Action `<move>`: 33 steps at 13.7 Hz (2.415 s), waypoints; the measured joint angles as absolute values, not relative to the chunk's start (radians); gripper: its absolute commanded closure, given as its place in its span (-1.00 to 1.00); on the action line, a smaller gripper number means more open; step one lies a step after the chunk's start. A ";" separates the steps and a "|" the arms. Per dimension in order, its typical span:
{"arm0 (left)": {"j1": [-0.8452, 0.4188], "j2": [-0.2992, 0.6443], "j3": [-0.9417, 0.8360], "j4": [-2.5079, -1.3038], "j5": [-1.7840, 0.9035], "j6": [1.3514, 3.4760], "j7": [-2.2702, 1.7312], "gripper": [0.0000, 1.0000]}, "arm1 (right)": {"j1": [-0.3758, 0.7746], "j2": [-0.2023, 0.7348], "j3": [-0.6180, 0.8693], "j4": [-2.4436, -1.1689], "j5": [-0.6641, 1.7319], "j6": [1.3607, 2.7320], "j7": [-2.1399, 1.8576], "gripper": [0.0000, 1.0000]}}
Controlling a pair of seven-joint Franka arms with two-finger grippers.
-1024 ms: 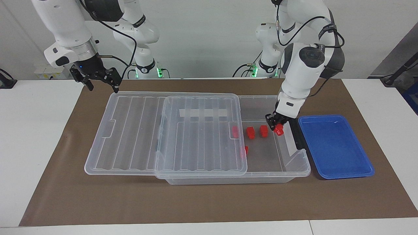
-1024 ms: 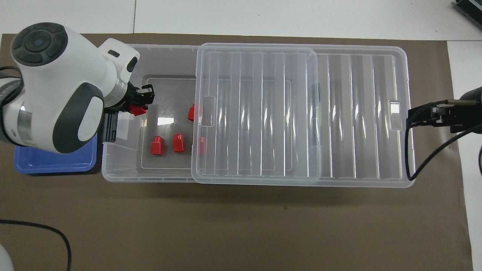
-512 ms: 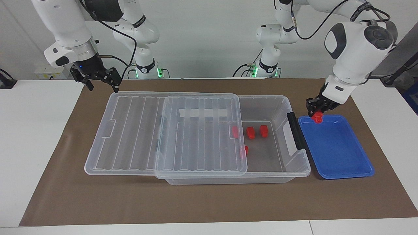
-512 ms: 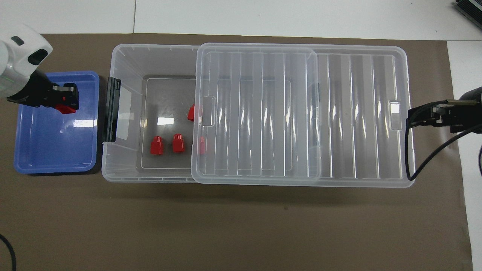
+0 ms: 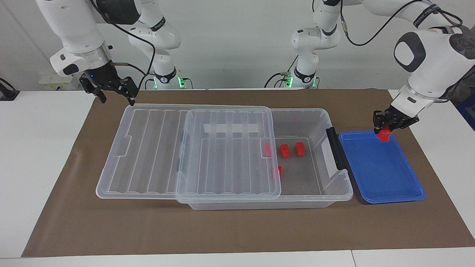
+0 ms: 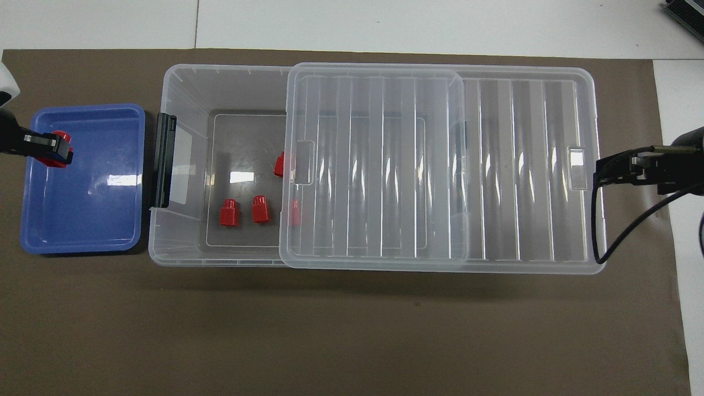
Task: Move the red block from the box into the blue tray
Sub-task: 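Lower the red block into the blue tray and open the left gripper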
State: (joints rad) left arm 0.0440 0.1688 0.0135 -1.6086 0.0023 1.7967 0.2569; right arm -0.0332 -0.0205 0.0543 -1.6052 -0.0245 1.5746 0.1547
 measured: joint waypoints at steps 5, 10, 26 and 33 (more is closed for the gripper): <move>0.095 0.166 0.016 -1.783 0.005 2.048 0.377 1.00 | -0.033 -0.021 0.054 -1.605 -0.024 1.575 0.155 -1.00; 0.156 0.206 0.018 -1.877 -0.002 2.193 0.409 1.00 | -0.033 -0.021 0.054 -1.605 -0.024 1.575 0.155 -1.00; 0.149 0.266 0.042 -2.104 -0.062 2.484 0.287 0.90 | -0.037 -0.017 -0.030 -1.743 -0.024 1.888 0.155 1.00; 0.149 0.264 0.042 -2.112 -0.063 2.498 0.287 -0.61 | -0.045 0.086 -0.089 -1.785 -0.024 2.064 0.155 1.00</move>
State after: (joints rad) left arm 0.1488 0.2638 0.0418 -2.1116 -0.0631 2.4984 0.2867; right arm -0.0453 0.0861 -0.0889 -1.7847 -0.0244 2.0643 0.1548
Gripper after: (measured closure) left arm 0.256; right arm 0.991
